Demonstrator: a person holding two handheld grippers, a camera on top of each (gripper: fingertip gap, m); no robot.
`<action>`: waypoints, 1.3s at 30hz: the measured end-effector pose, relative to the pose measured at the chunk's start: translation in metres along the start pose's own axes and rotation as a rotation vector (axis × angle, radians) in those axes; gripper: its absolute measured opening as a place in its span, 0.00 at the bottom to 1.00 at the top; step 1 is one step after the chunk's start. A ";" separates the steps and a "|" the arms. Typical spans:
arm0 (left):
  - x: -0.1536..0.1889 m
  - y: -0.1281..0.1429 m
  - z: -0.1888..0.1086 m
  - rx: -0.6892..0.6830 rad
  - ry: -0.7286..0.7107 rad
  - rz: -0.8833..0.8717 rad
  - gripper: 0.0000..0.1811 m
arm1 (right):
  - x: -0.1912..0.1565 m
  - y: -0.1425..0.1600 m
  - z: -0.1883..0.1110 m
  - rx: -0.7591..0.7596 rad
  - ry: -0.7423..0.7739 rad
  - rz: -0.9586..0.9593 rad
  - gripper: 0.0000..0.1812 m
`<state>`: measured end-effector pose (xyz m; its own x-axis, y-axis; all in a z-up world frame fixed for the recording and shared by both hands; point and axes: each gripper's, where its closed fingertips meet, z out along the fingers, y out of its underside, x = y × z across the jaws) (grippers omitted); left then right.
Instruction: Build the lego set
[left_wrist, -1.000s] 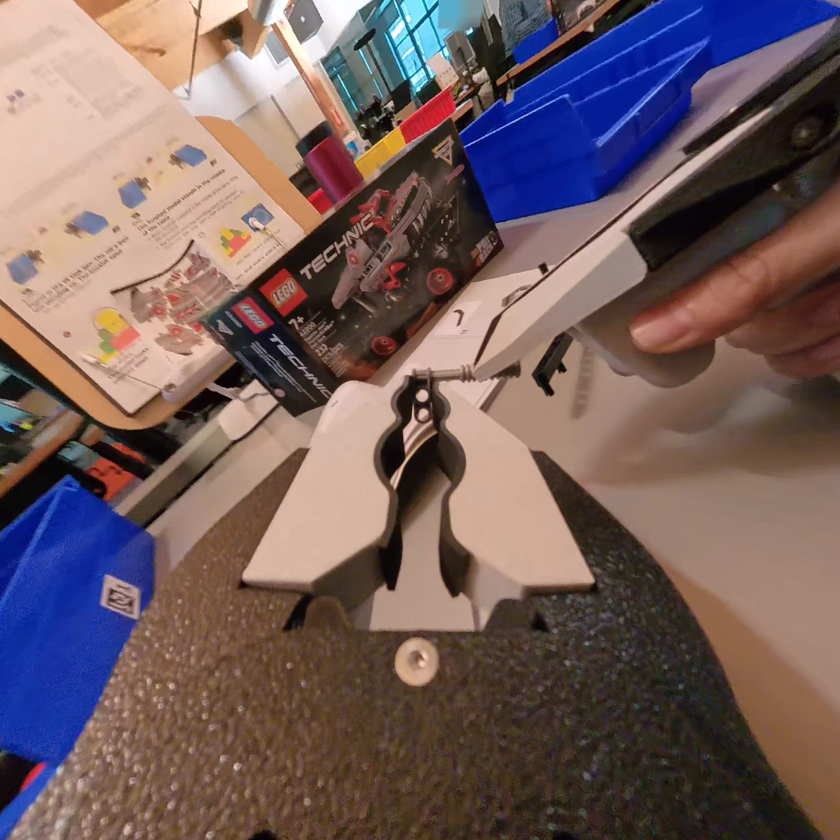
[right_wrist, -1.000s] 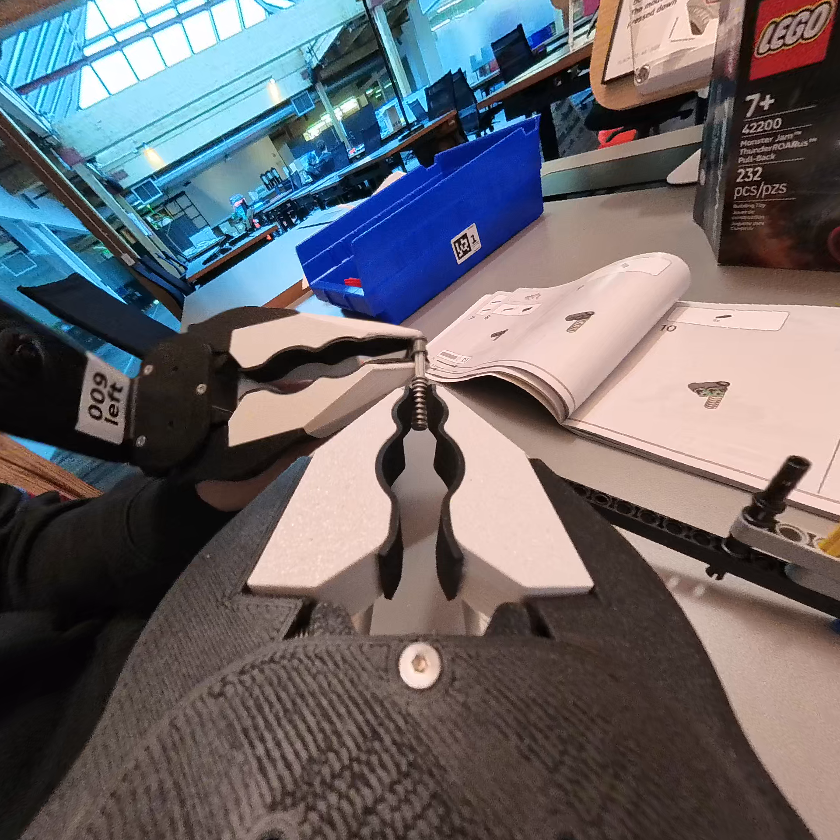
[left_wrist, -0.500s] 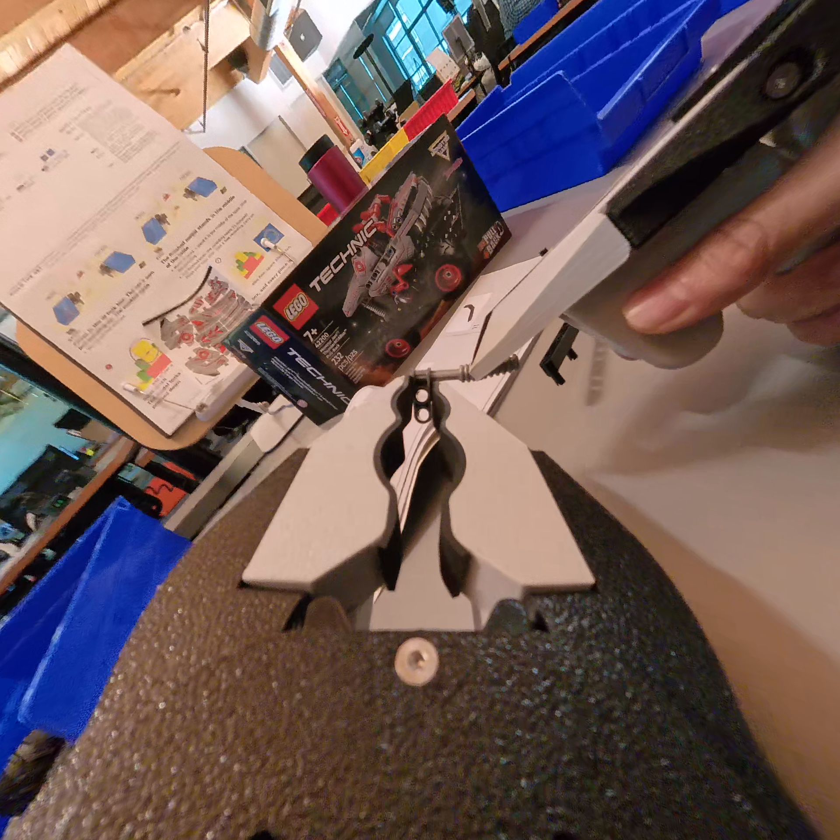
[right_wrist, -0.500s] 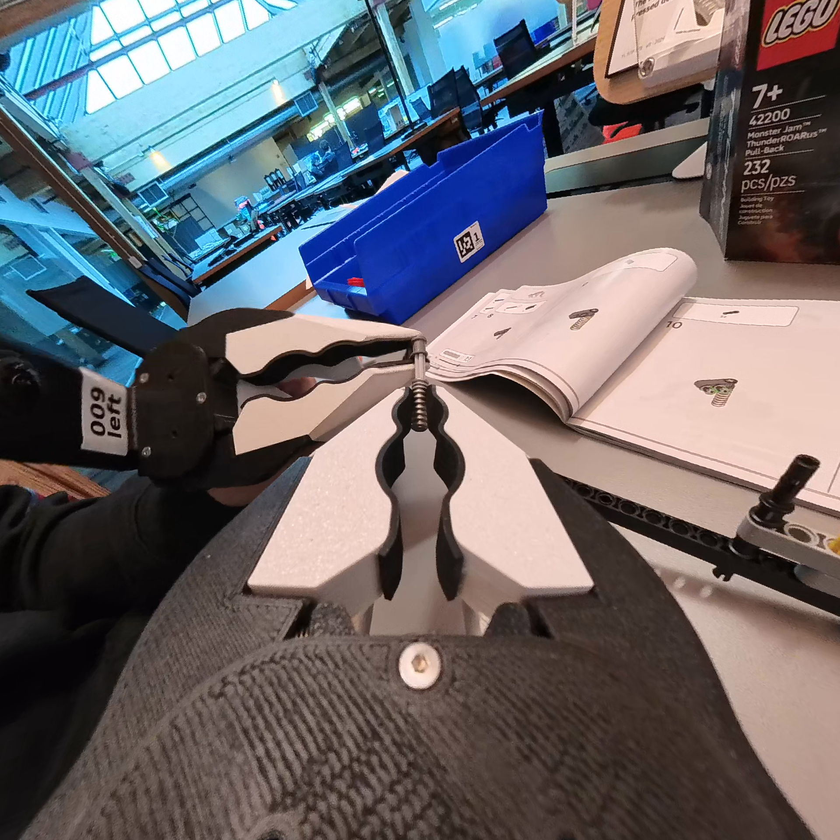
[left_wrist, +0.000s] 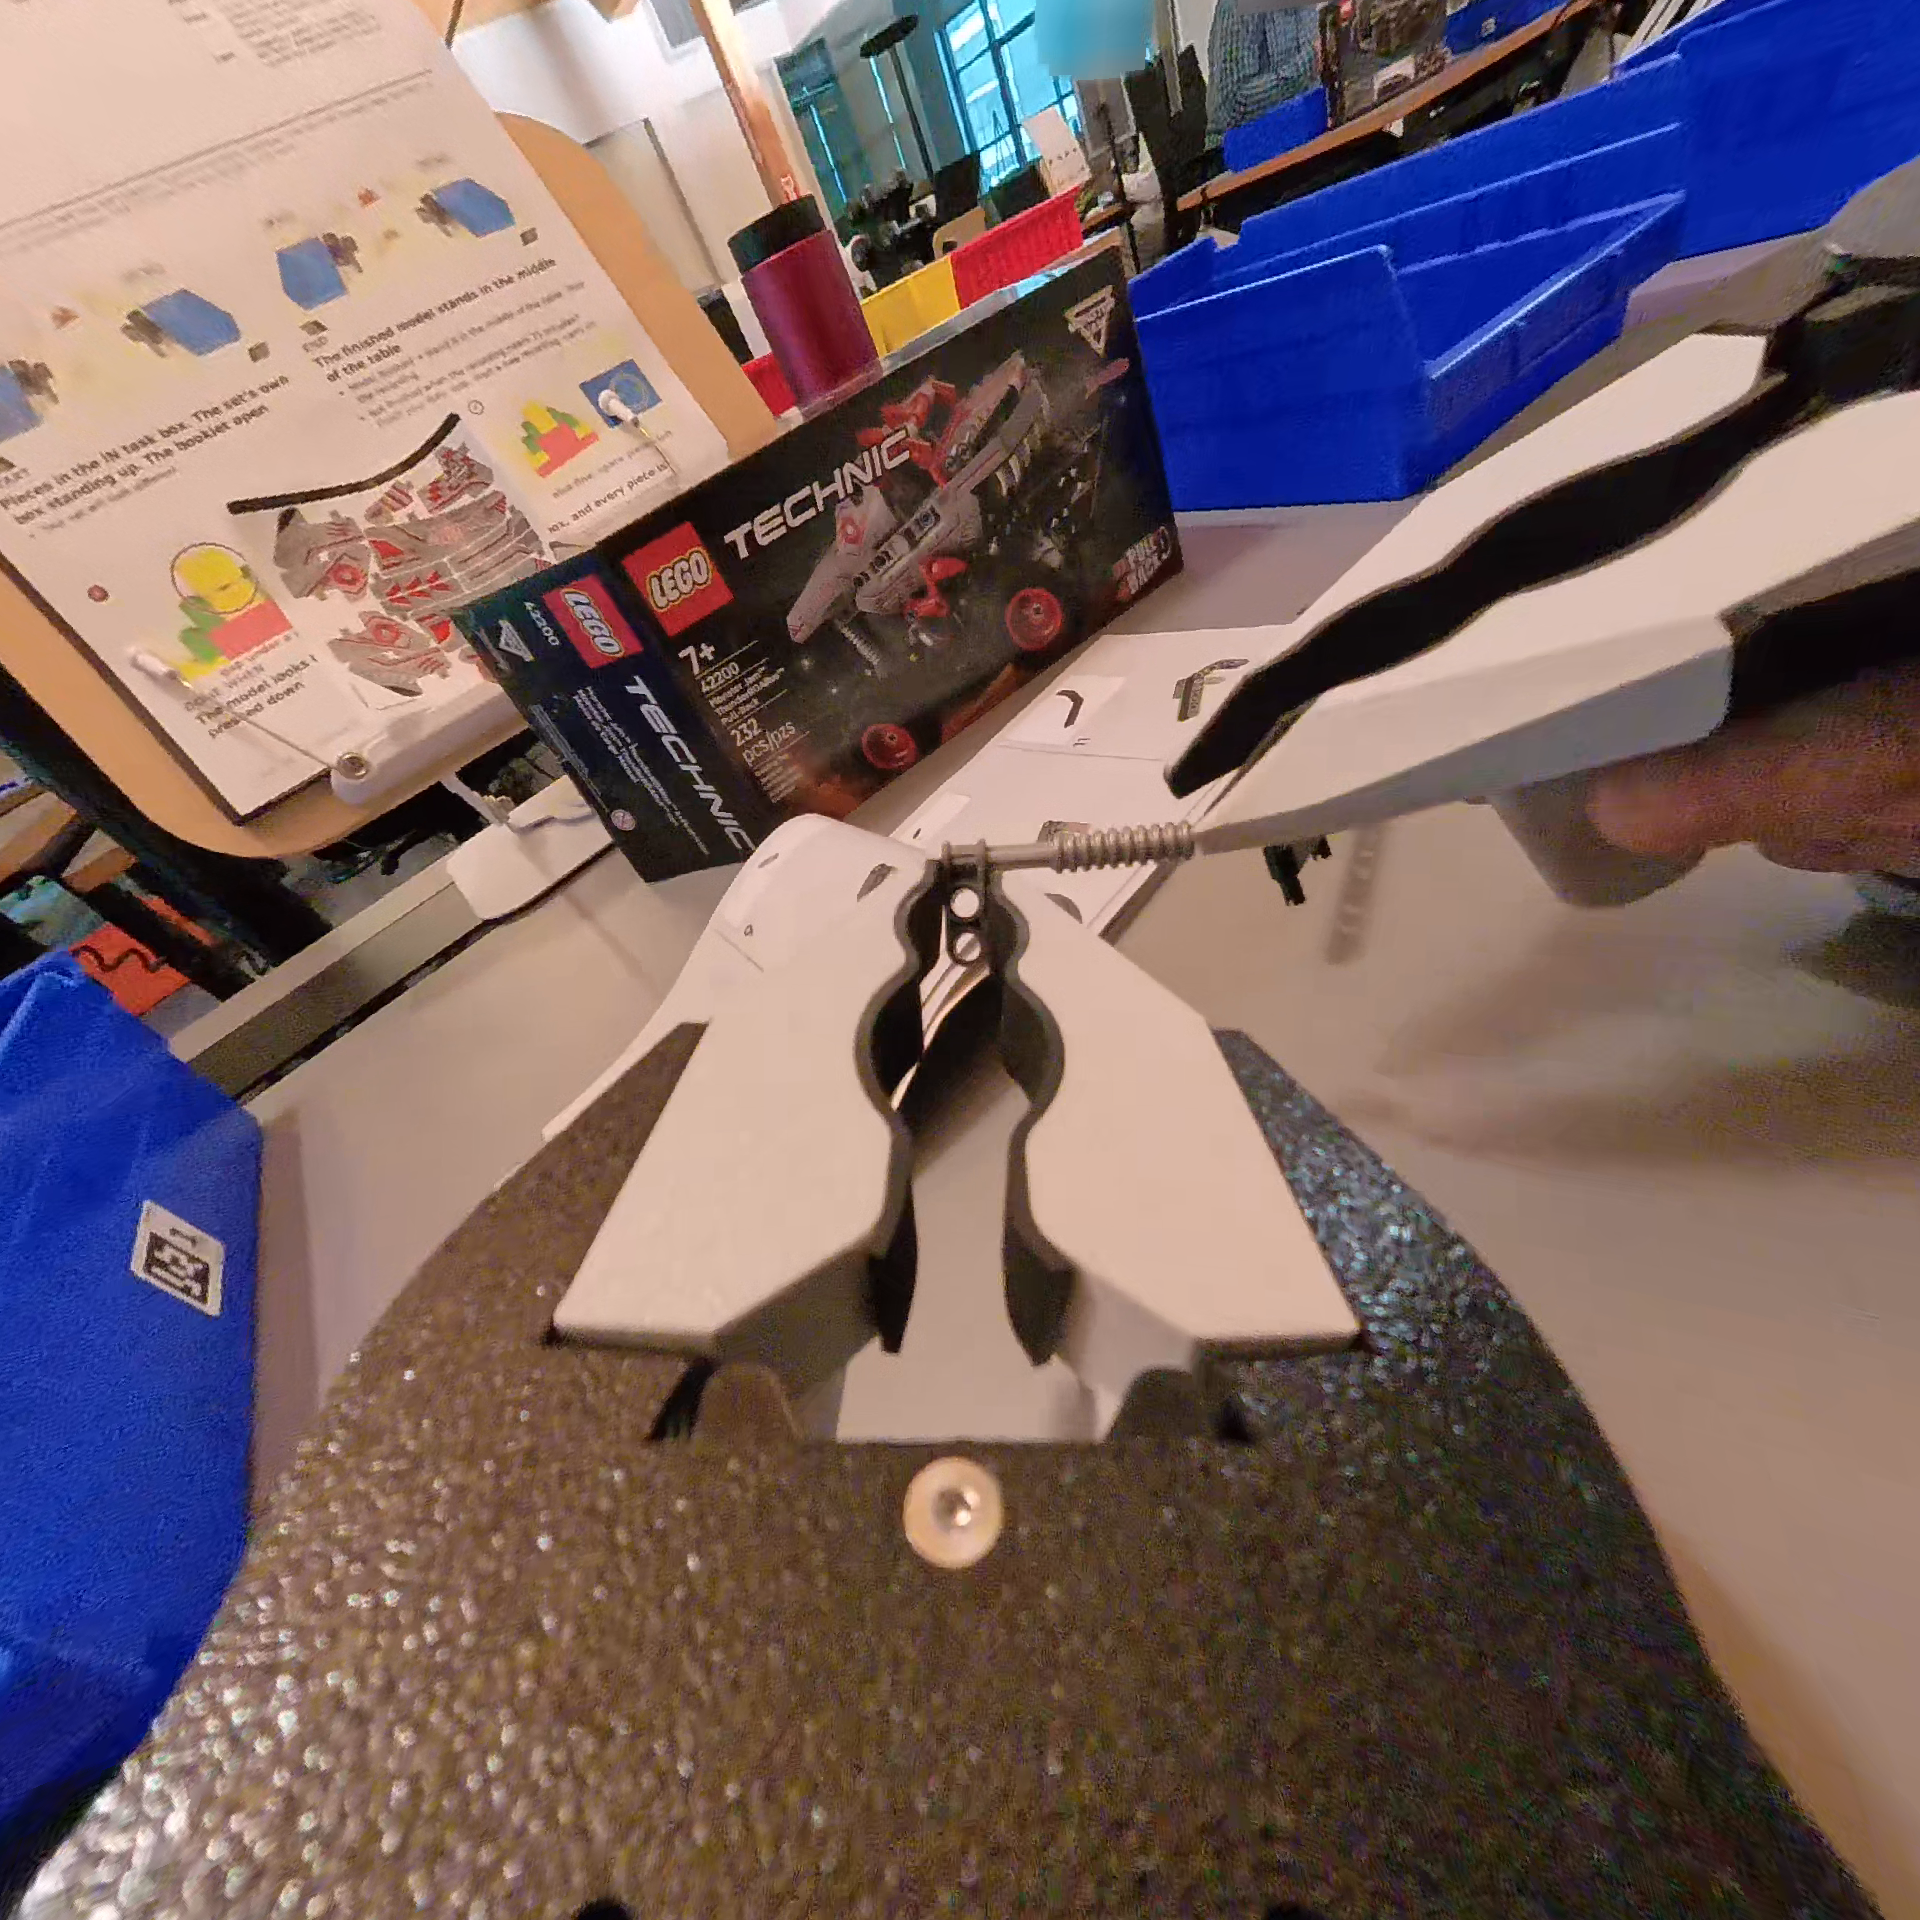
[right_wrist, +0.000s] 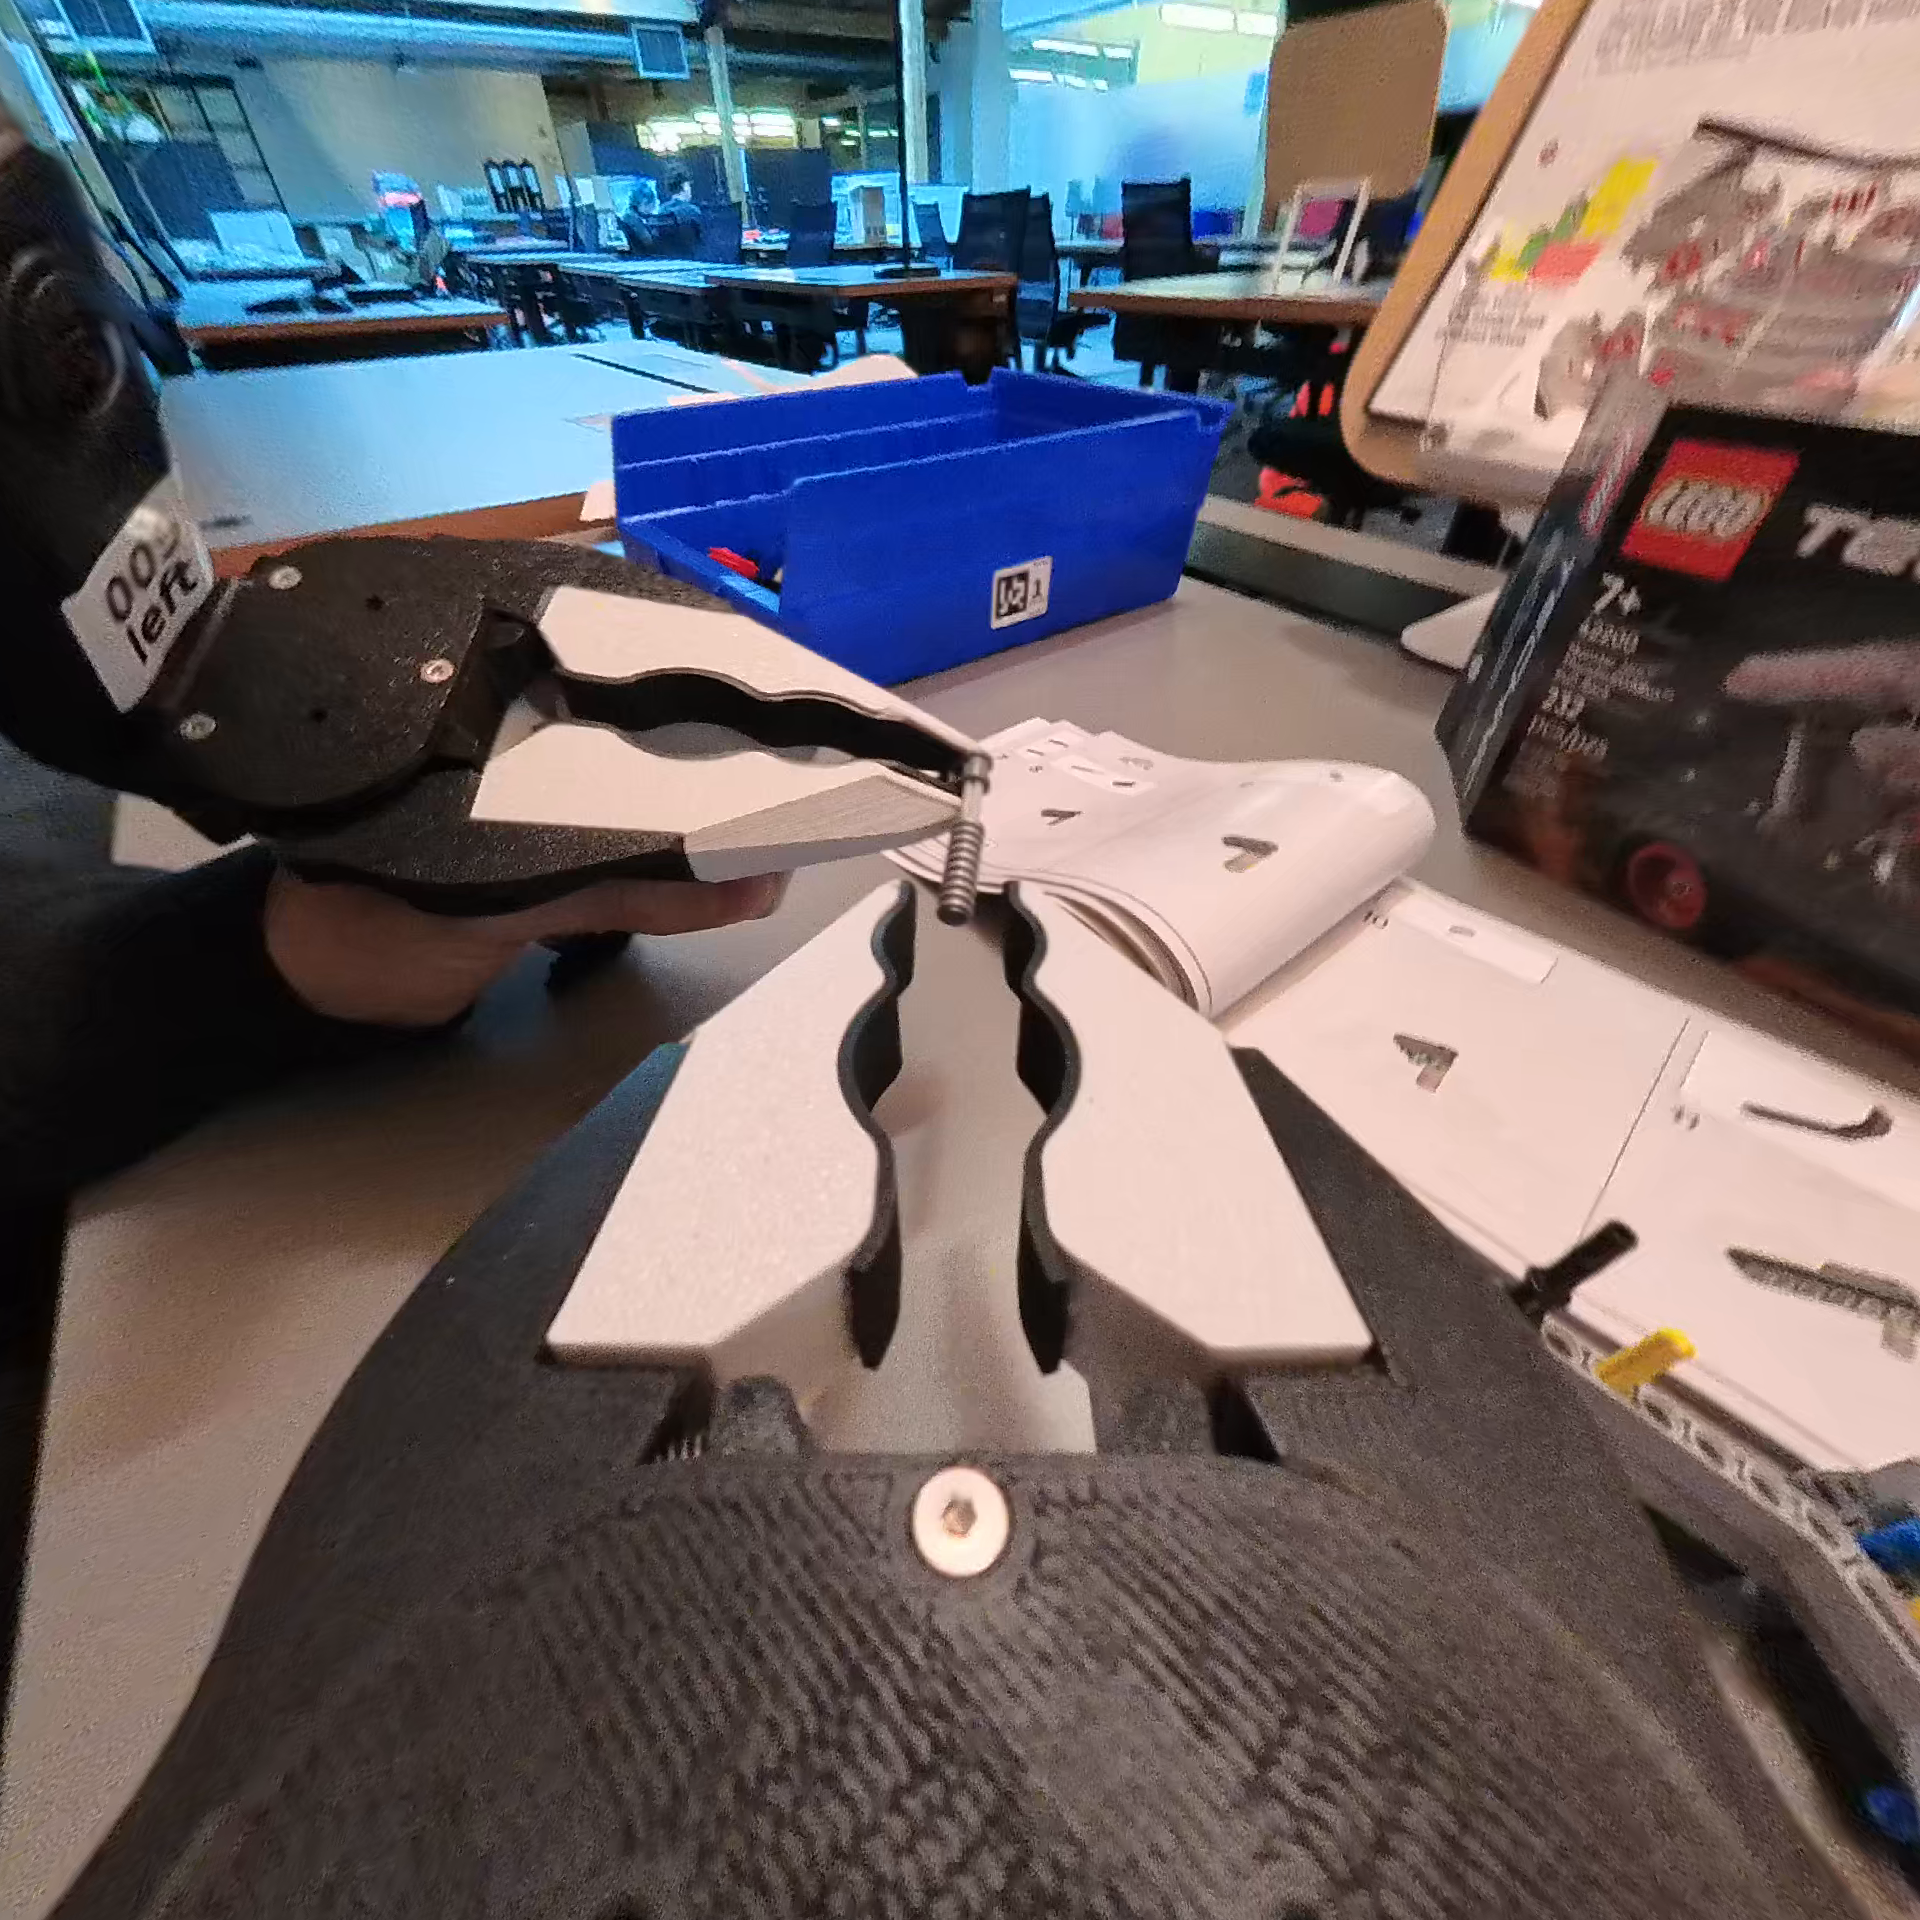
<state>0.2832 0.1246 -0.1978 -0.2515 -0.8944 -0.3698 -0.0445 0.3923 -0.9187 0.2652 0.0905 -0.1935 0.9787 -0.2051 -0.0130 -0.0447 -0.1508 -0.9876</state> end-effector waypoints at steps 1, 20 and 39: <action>0.000 0.000 0.000 -0.001 0.006 -0.011 0.03 | -0.002 0.000 0.002 0.000 0.013 -0.040 0.06; -0.001 -0.003 -0.004 0.027 0.090 -0.134 0.03 | -0.004 -0.004 0.008 0.048 0.232 -0.490 0.04; 0.001 0.012 -0.017 -0.040 0.213 -0.178 0.03 | -0.017 0.009 0.022 -0.038 0.222 -0.635 0.02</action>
<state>0.2665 0.1321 -0.2065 -0.4337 -0.8864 -0.1617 -0.1431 0.2450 -0.9589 0.2522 0.1140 -0.2056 0.7528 -0.2589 0.6052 0.5151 -0.3407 -0.7865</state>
